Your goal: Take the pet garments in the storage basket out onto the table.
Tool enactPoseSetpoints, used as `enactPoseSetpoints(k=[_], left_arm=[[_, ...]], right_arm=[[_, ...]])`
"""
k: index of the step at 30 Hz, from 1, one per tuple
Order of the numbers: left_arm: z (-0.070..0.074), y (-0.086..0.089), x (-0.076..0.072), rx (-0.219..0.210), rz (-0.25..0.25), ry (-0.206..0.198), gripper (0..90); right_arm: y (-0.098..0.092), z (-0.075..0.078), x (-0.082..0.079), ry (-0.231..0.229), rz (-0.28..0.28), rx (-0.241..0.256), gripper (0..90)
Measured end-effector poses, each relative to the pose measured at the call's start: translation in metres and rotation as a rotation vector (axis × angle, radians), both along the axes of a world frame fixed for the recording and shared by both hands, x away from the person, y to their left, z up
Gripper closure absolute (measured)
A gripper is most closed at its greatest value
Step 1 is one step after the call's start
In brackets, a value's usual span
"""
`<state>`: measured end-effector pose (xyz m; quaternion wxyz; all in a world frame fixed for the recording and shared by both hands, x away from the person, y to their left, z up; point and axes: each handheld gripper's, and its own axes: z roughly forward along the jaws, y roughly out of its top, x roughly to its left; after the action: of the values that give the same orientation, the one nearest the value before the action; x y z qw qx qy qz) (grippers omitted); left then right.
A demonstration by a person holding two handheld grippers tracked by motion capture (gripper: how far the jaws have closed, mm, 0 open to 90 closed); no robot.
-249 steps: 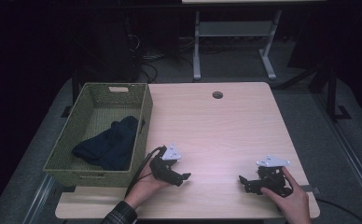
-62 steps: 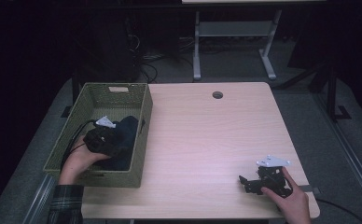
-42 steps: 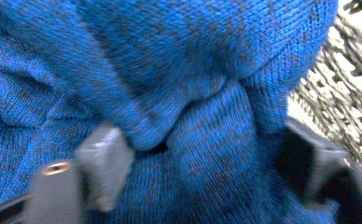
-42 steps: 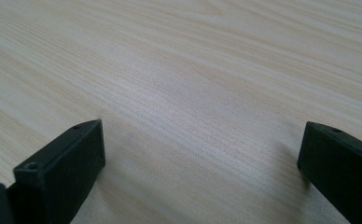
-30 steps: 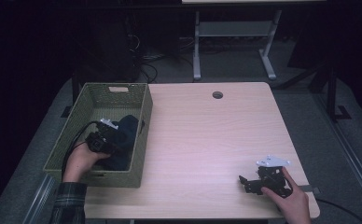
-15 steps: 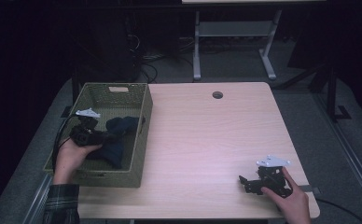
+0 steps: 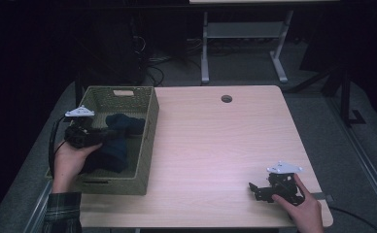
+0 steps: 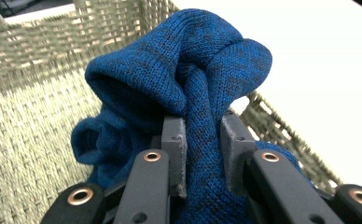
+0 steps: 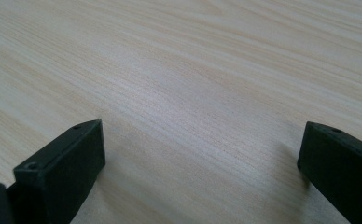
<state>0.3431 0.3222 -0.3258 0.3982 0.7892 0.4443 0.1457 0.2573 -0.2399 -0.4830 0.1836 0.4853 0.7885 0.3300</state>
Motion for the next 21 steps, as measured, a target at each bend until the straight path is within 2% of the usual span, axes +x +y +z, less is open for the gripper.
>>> enactPoseSetpoints(k=[3, 6, 8, 14, 21], left_arm=[[0.006, 0.002, -0.003, -0.043, 0.007, -0.029, 74.6], [0.014, 0.005, -0.005, -0.112, -0.007, -0.064, 74.9], [0.020, 0.004, -0.007, -0.142, -0.017, -0.083, 74.9], [0.042, -0.007, -0.010, -0.145, -0.039, -0.145, 74.9], [0.062, -0.020, -0.009, -0.170, -0.066, -0.188, 74.9]], right_arm=[[0.000, 0.000, 0.000, 0.000, 0.000, 0.000, 0.5], [0.000, 0.000, 0.000, 0.000, 0.000, 0.000, 0.4], [0.000, 0.000, 0.000, 0.000, 0.000, 0.000, 0.4], [0.000, 0.000, 0.000, 0.000, 0.000, 0.000, 0.4], [0.000, 0.000, 0.000, 0.000, -0.001, 0.001, 0.4]])
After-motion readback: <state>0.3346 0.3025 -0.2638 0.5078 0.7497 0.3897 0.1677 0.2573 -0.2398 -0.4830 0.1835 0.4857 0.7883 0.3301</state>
